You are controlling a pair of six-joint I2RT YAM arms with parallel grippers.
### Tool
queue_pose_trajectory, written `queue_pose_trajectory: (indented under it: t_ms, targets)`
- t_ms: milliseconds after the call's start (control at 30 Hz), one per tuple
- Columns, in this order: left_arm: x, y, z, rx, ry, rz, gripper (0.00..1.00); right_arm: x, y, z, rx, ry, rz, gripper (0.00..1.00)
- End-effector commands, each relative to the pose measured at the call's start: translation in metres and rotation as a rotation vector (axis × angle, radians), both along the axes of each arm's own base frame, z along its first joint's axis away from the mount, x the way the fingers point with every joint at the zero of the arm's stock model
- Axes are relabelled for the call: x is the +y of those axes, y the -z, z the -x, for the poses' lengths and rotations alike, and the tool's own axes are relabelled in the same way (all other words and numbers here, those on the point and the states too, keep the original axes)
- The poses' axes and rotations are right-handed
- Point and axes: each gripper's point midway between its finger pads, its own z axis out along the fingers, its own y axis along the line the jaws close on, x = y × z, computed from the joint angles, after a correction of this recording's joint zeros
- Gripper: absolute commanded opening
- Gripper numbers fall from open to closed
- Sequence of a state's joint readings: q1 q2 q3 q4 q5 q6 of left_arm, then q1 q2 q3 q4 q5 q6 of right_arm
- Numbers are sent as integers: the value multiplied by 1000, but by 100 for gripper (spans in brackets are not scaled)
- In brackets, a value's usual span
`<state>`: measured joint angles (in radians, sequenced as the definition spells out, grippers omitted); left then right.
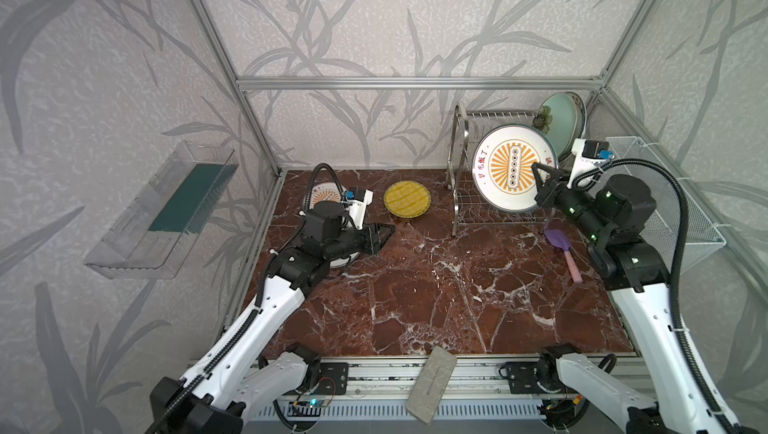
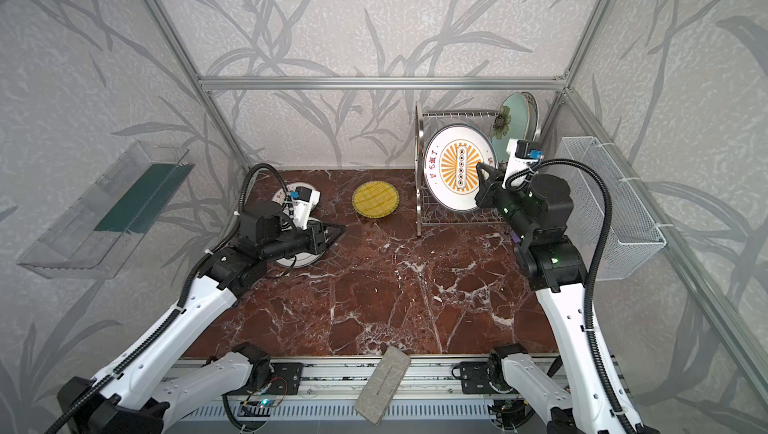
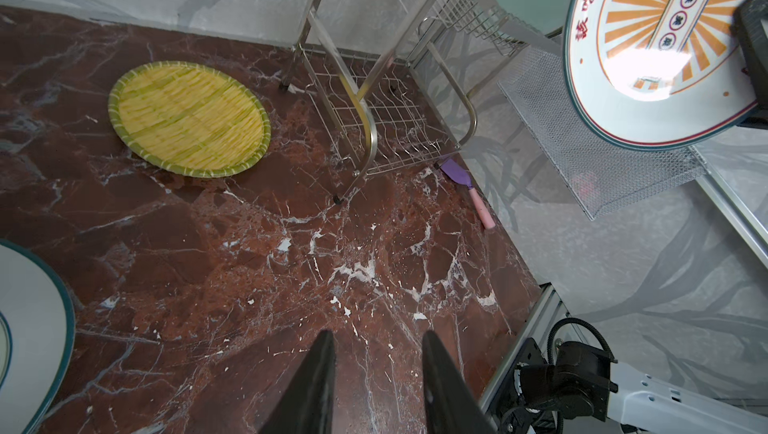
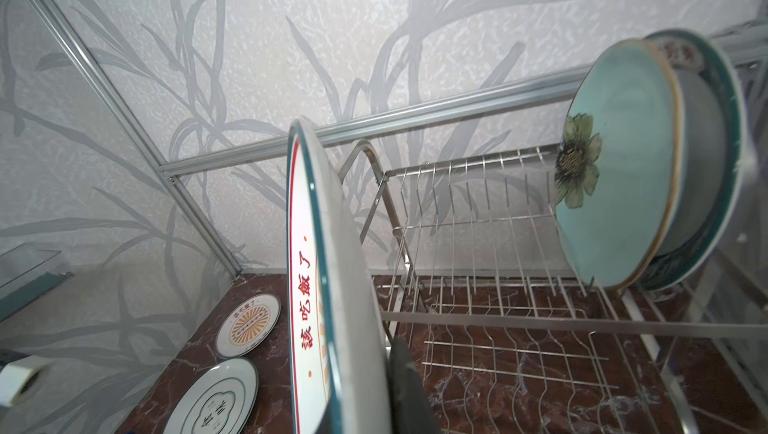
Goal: Load the plates into the dish rack
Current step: 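Carry the sunburst plate toward the dish rack with the right gripper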
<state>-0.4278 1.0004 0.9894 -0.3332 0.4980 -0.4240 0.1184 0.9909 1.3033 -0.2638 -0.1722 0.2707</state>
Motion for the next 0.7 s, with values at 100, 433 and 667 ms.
queue_pose_trajectory:
  t_ms: [100,433,667]
  targets:
    - [6,-30,20,-102,54,-50,34,-26,-45,-15,-83,110,76,0]
    - [21,-50,48,-248,65,-74,35,-45,-71,-50,-89,175,123,0]
    - [17,-50,51,-247,93,-62,35,-58,-75,-75,-77,238,190,0]
